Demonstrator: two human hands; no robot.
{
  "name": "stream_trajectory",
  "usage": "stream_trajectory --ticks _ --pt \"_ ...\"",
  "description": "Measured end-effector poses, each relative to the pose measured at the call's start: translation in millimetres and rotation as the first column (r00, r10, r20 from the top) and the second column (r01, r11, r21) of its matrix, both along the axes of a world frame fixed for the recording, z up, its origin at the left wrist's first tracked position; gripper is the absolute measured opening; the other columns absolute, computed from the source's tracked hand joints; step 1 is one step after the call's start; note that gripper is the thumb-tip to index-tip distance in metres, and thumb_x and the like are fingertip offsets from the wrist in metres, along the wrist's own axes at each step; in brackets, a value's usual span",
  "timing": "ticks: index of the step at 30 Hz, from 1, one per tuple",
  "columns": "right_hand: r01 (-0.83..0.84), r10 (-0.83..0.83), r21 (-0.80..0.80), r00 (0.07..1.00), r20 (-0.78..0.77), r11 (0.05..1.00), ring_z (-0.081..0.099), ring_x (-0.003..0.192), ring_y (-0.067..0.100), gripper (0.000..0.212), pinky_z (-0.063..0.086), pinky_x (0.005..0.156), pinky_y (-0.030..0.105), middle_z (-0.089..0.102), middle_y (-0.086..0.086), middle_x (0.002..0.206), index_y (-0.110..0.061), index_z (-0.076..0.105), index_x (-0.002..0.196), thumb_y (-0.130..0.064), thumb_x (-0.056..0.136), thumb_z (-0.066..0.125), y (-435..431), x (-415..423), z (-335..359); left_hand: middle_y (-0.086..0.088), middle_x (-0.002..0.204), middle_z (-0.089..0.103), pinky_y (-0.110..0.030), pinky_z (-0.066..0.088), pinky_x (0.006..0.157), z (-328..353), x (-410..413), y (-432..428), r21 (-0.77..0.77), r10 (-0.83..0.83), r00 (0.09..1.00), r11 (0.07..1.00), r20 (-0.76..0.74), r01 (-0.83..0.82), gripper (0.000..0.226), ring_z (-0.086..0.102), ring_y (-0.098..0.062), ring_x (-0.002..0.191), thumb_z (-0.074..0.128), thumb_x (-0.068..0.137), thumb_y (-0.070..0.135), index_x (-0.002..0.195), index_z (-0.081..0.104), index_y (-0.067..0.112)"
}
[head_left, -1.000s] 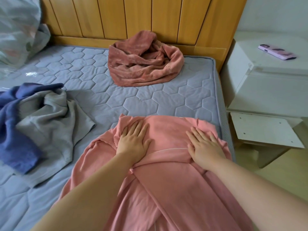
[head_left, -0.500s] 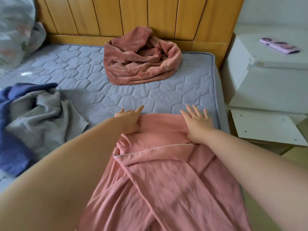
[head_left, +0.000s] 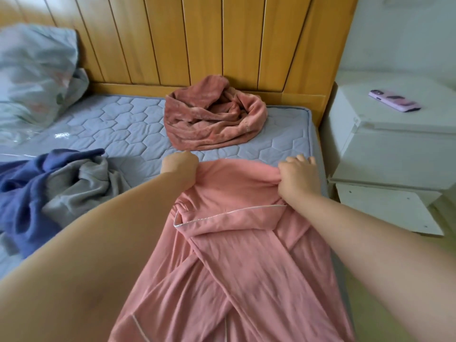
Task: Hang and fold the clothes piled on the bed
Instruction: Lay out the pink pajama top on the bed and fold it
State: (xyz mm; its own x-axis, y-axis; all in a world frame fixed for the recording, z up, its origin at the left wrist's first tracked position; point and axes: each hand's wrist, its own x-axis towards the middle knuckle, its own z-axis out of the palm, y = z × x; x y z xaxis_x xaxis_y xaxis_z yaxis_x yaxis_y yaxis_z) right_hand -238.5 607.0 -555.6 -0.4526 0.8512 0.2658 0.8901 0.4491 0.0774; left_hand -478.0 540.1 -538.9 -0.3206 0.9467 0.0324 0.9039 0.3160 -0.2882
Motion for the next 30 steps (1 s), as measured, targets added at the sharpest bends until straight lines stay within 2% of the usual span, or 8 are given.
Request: stream_trajectory --ticks 3,11,16,19,21,24,27,30 --pt "0.061 -0.052 0.082 0.993 -0.108 0.995 0.051 0.108 0.031 0.015 0.033 0.094 0.039 0.063 0.010 0.104 -0.011 0.058 0.096 -0.004 0.085 0.050 8 -3 40 -0.011 0.110 0.062 -0.041 0.051 0.077 37 -4 -2 0.150 -0.004 0.999 0.989 0.050 -0.004 0.025 0.062 -0.035 0.101 0.056 0.083 0.005 0.107 0.063 0.009" --pt "-0.020 0.021 -0.016 0.998 0.060 1.000 0.056 0.107 0.026 0.023 0.035 0.088 0.036 0.062 0.004 0.107 -0.016 0.056 0.101 -0.006 0.080 0.057 -46 25 13 -0.007 0.103 0.055 -0.035 0.042 0.067 5 2 -70 0.147 -0.270 0.963 0.953 0.004 0.266 0.012 0.059 -0.029 0.097 0.058 0.088 0.016 0.099 0.060 0.013" --pt "-0.163 0.152 0.152 0.985 0.084 0.975 0.060 0.062 0.029 0.021 0.039 0.068 0.040 0.059 0.005 0.063 -0.013 0.057 0.067 0.003 0.055 0.064 -82 54 -22 0.001 0.067 0.056 -0.029 0.046 0.045 -30 -11 -122 0.075 -0.546 0.833 0.830 -0.092 0.553 0.039 0.059 -0.021 0.056 0.083 0.043 0.005 0.074 0.065 0.019" --pt "-0.265 0.237 0.198 0.959 0.154 0.944 0.059 0.058 0.027 0.015 0.036 0.068 0.040 0.056 0.004 0.058 -0.013 0.060 0.061 -0.007 0.063 0.046 -98 61 -45 -0.006 0.094 0.062 -0.038 0.054 0.069 -54 -6 -149 -0.057 -0.452 0.891 0.889 0.049 0.454 0.029 0.063 -0.027 0.088 0.065 0.077 0.012 0.105 0.065 0.018" --pt "-0.262 0.229 0.128 0.947 0.226 0.957 0.060 0.057 0.027 0.012 0.047 0.062 0.040 0.058 0.004 0.057 -0.013 0.062 0.061 -0.006 0.054 0.067 -105 63 -59 -0.004 0.120 0.054 -0.039 0.046 0.088 -71 -1 -158 -0.156 -0.292 0.954 0.942 0.064 0.298 0.031 0.052 -0.025 0.113 0.042 0.096 0.019 0.126 0.051 0.022" --pt "-0.204 0.220 -0.085 0.935 0.280 0.975 0.059 0.056 0.026 0.038 0.050 0.056 0.039 0.057 0.005 0.060 -0.014 0.064 0.066 -0.003 0.034 0.083 -111 70 -83 -0.002 0.128 0.049 -0.036 0.042 0.091 -85 4 -162 -0.208 -0.115 0.990 0.969 0.083 0.130 0.030 0.047 -0.023 0.119 0.034 0.100 0.024 0.127 0.046 0.023" --pt "-0.275 0.267 0.006 0.937 0.225 0.961 0.059 0.056 0.026 0.014 0.048 0.050 0.039 0.056 0.005 0.061 -0.013 0.065 0.068 -0.011 0.053 0.065 -116 82 -97 -0.003 0.130 0.049 -0.037 0.043 0.092 -94 1 -161 -0.234 -0.077 0.995 0.968 0.064 0.090 0.030 0.049 -0.025 0.118 0.033 0.100 0.024 0.126 0.047 0.022" --pt "-0.310 0.302 0.034 0.941 0.151 0.950 0.059 0.062 0.024 0.031 0.048 0.051 0.039 0.057 0.002 0.068 -0.015 0.064 0.073 -0.015 0.071 0.033 -121 94 -111 -0.003 0.132 0.048 -0.036 0.041 0.094 -97 1 -159 -0.308 -0.110 0.994 0.945 0.013 0.109 0.031 0.047 -0.023 0.121 0.033 0.100 0.024 0.129 0.044 0.022"
